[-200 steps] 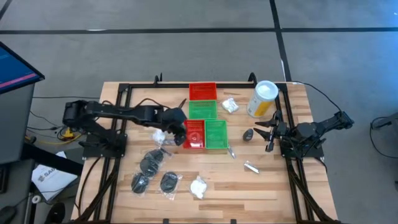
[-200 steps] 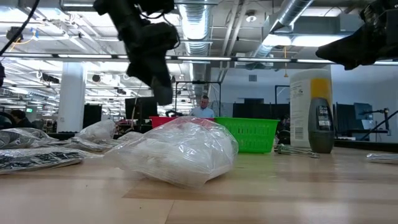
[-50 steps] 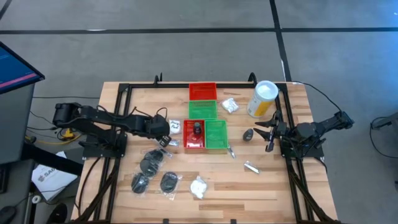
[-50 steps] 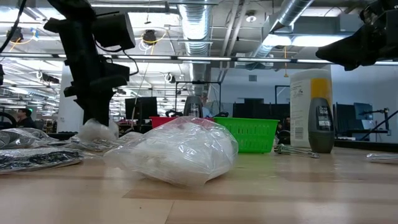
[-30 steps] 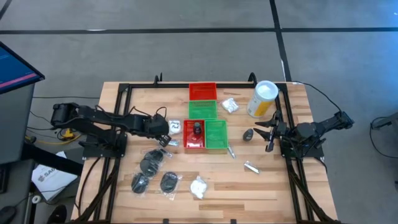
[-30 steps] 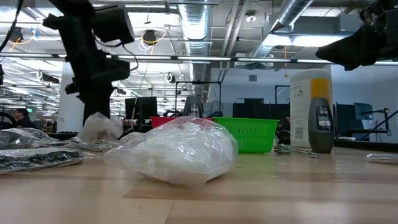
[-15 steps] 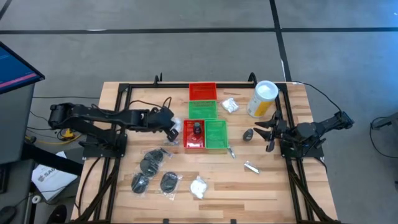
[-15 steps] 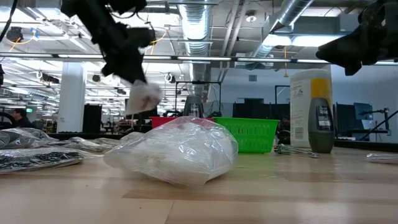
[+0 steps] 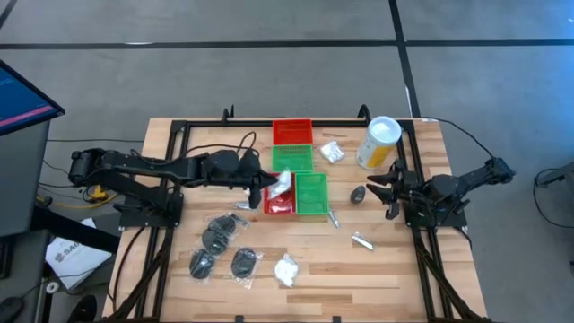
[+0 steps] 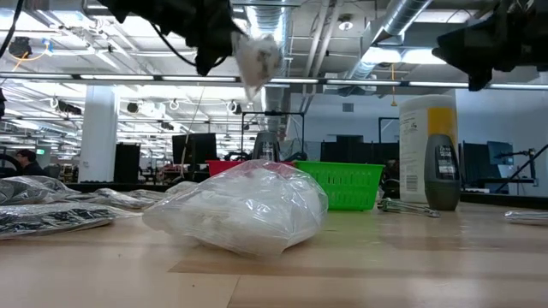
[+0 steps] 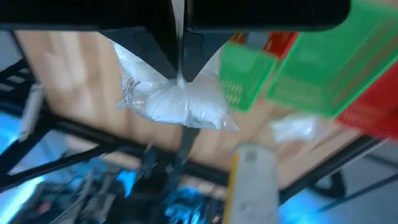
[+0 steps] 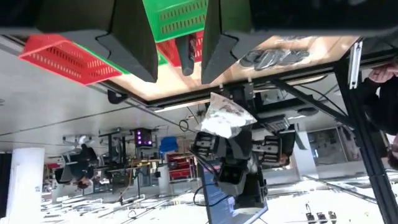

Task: Pick & Place Travel size toiletries
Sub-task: Put the white cotton pack into the bottom green bin

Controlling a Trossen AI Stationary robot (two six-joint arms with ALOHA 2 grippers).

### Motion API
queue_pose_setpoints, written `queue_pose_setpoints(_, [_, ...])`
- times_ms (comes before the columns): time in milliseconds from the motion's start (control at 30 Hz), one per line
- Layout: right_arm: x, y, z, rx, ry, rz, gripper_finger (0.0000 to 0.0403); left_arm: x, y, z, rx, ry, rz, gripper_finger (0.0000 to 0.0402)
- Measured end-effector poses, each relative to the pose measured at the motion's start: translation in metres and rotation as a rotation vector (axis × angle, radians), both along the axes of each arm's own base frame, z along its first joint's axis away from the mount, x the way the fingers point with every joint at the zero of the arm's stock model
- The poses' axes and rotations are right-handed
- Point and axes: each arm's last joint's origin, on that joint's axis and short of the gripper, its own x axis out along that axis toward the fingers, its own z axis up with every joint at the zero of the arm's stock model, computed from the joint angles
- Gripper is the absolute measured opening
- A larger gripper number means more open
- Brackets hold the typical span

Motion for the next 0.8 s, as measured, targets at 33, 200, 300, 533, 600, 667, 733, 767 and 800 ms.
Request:
queue_pose_setpoints(33, [0.001,0.001,0.003,-0.005,0.005,0.008,0.0115,0.001,0.000,0.002,0.004,-0.019,-0.021,0.0001])
queue_pose_setpoints(200, [0.016,0.006,0.018,-0.044,0.068,0.003,0.0115,0.005,-0.003,0.008,-0.004,-0.110,-0.112,0.0001])
queue_pose_setpoints(300, [0.028,0.008,0.028,-0.096,0.065,-0.016,0.0115,0.009,-0.005,0.010,-0.004,-0.149,-0.156,0.0001])
queue_pose_setpoints(533, [0.056,0.007,0.047,-0.164,0.080,0.027,0.0117,0.022,-0.015,0.010,0.018,-0.256,-0.280,0.0001])
queue_pose_setpoints(600, [0.065,0.005,0.049,-0.175,0.106,0.051,0.0123,0.026,-0.017,0.008,0.018,-0.281,-0.312,0.0001])
queue_pose_setpoints(667, [0.074,0.003,0.052,-0.169,0.121,0.080,0.0132,0.031,-0.019,0.006,0.017,-0.308,-0.339,0.0001])
queue_pose_setpoints(733, [0.084,0.001,0.056,-0.171,0.130,0.110,0.0144,0.034,-0.019,0.002,0.015,-0.307,-0.345,0.0001])
queue_pose_setpoints(767, [0.089,0.000,0.057,-0.173,0.144,0.122,0.0151,0.036,-0.019,0.000,0.018,-0.313,-0.347,0.0001])
queue_pose_setpoints(800, [0.094,0.000,0.058,-0.174,0.153,0.131,0.0158,0.037,-0.019,-0.001,0.022,-0.318,-0.348,0.0001])
